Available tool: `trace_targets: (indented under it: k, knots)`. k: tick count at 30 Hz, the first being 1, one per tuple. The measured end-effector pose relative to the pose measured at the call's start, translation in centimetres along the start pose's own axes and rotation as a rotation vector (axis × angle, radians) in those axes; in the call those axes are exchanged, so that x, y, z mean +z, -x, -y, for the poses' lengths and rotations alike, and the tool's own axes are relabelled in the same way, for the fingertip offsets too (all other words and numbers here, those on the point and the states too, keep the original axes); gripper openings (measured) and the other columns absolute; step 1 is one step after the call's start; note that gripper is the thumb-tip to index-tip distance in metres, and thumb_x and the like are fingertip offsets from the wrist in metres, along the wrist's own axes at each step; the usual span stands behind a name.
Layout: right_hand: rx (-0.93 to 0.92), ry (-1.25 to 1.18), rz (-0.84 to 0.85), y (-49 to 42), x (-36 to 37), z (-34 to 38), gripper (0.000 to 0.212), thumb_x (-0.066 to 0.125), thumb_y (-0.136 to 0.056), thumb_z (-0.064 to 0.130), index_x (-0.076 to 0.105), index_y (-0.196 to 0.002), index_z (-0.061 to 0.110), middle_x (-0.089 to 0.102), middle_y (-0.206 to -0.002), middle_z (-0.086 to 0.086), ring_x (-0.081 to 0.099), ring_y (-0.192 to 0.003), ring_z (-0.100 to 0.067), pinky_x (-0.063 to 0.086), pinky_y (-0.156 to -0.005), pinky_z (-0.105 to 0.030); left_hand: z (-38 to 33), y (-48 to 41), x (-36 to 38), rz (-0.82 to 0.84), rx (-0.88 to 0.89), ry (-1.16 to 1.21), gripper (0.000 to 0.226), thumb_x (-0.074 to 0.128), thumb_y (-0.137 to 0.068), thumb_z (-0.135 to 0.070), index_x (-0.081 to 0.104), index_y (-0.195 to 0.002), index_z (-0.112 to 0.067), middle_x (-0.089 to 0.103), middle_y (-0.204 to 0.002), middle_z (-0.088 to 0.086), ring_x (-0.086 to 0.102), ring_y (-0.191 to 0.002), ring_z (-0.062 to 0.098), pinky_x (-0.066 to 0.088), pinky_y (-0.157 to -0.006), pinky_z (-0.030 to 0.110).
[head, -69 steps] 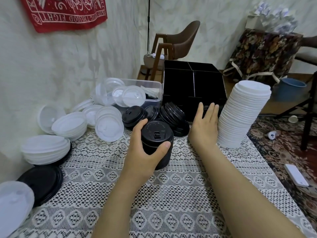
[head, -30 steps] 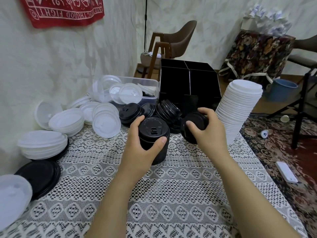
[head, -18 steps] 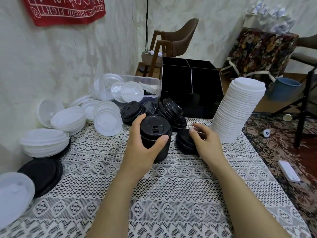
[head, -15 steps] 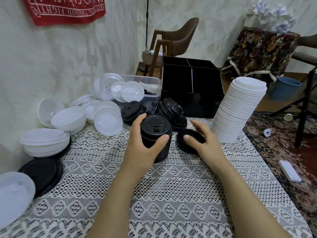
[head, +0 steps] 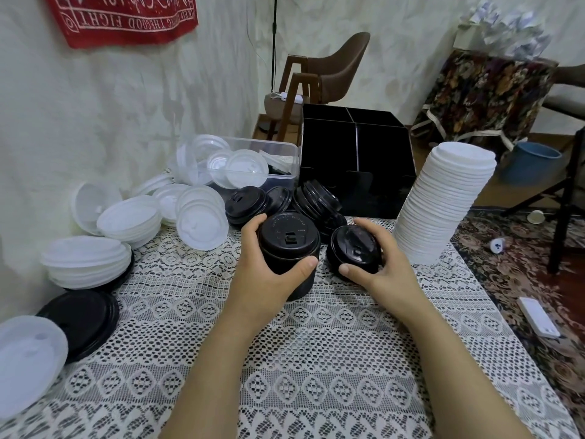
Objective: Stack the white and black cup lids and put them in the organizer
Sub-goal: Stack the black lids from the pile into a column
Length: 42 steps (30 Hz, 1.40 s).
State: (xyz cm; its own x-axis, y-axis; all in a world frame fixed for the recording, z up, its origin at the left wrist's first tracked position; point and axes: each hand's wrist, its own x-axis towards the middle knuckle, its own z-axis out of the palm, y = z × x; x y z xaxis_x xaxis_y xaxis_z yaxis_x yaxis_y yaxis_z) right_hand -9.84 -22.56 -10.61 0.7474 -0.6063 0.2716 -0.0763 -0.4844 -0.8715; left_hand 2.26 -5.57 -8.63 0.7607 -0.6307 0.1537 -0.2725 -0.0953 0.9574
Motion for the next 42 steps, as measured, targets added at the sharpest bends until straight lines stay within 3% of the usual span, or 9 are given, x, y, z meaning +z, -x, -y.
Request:
trace_targets:
  k: [8, 11, 17, 20, 23, 31, 36, 39, 42]
  knots:
    - [-0.053, -0.054, -0.102, 0.1, -0.2, 0.7, 0.061, 0.077, -0.081, 0.012, 0.05, -0.131, 0.034, 0.053, -0.132, 0.011, 0.05, -0.122, 0.001, 0.043, -0.104, -0.027, 0.2, -0.1, 0.1, -0.066, 0.078, -0.064, 0.079, 0.083, -0.073, -0.028, 0.038, -0.138, -0.021, 0.04, -0.134, -0.007, 0.043, -0.125, 0.007, 0.038, -0.109, 0.031]
    - [-0.112, -0.044, -0.109, -0.2, 0.0, 2.1, 0.055, 0.075, -0.075, 0.027, 0.051, -0.123, 0.041, 0.05, -0.13, 0.008, 0.05, -0.122, -0.003, 0.044, -0.104, -0.027, 0.2, -0.1, 0.0, -0.057, 0.076, -0.039, 0.082, 0.083, -0.073, -0.03, 0.036, -0.14, -0.027, 0.043, -0.136, -0.01, 0.044, -0.127, 0.005, 0.038, -0.11, 0.032]
    - [-0.216, -0.064, 0.098, -1.5, 2.1, 6.1, 0.056, 0.076, -0.071, 0.03, 0.056, -0.123, 0.034, 0.049, -0.133, 0.01, 0.047, -0.127, -0.001, 0.042, -0.107, -0.026, 0.2, -0.1, -0.2, -0.042, 0.046, 0.014, 0.092, 0.082, -0.067, -0.045, 0.032, -0.143, -0.034, 0.05, -0.135, -0.013, 0.049, -0.124, 0.004, 0.045, -0.104, 0.036]
    - [-0.219, 0.003, 0.171, -2.3, 3.5, 6.5, 0.061, 0.077, -0.069, 0.035, 0.057, -0.127, 0.031, 0.047, -0.136, 0.012, 0.043, -0.129, 0.005, 0.037, -0.11, -0.023, 0.3, -0.3, -0.2, -0.045, 0.041, 0.024, 0.088, 0.083, -0.069, -0.036, 0.034, -0.142, -0.033, 0.053, -0.133, -0.011, 0.053, -0.121, 0.005, 0.047, -0.102, 0.037]
    - [-0.212, 0.035, 0.196, -2.6, 4.2, 6.4, 0.066, 0.076, -0.069, 0.039, 0.058, -0.13, 0.027, 0.048, -0.138, 0.009, 0.042, -0.129, 0.005, 0.035, -0.111, -0.02, 0.3, -0.3, -0.3, -0.042, 0.044, 0.031, 0.089, 0.084, -0.069, -0.025, 0.033, -0.141, -0.035, 0.054, -0.13, -0.013, 0.057, -0.116, 0.007, 0.049, -0.1, 0.037]
    - [-0.181, -0.01, 0.211, -2.3, 4.4, 6.2, 0.065, 0.076, -0.068, 0.037, 0.057, -0.129, 0.03, 0.048, -0.137, 0.014, 0.044, -0.127, 0.006, 0.037, -0.109, -0.019, 0.5, -0.3, -0.3, -0.04, 0.053, -0.011, 0.095, 0.083, -0.07, -0.03, 0.025, -0.144, -0.04, 0.046, -0.138, -0.012, 0.052, -0.122, 0.011, 0.048, -0.101, 0.039]
    - [-0.159, -0.015, 0.216, -2.0, 4.3, 5.9, 0.066, 0.077, -0.068, 0.037, 0.057, -0.13, 0.031, 0.047, -0.138, 0.015, 0.043, -0.13, 0.003, 0.037, -0.11, -0.022, 0.7, -0.4, -0.2, -0.048, 0.119, -0.046, 0.092, 0.082, -0.072, -0.024, 0.026, -0.144, -0.038, 0.038, -0.142, -0.016, 0.044, -0.128, 0.004, 0.045, -0.105, 0.033]
    - [-0.142, -0.032, 0.249, -2.1, 4.3, 5.9, 0.062, 0.081, -0.073, 0.029, 0.055, -0.128, 0.034, 0.045, -0.138, 0.019, 0.042, -0.13, 0.005, 0.037, -0.11, -0.023, 0.7, -0.3, 0.0, -0.079, 0.264, -0.125, 0.085, 0.078, -0.077, -0.018, 0.026, -0.14, -0.041, 0.029, -0.147, -0.017, 0.027, -0.137, -0.005, 0.03, -0.109, 0.013]
    - [-0.119, -0.094, 0.279, -1.8, 4.2, 6.0, 0.052, 0.071, -0.078, 0.04, 0.054, -0.128, 0.037, 0.045, -0.138, 0.024, 0.041, -0.13, 0.008, 0.038, -0.109, -0.022, 0.6, -0.3, 0.2, -0.078, 0.333, -0.148, 0.069, 0.071, -0.084, -0.029, 0.031, -0.139, -0.038, 0.03, -0.146, -0.02, 0.024, -0.138, -0.008, 0.021, -0.108, 0.006]
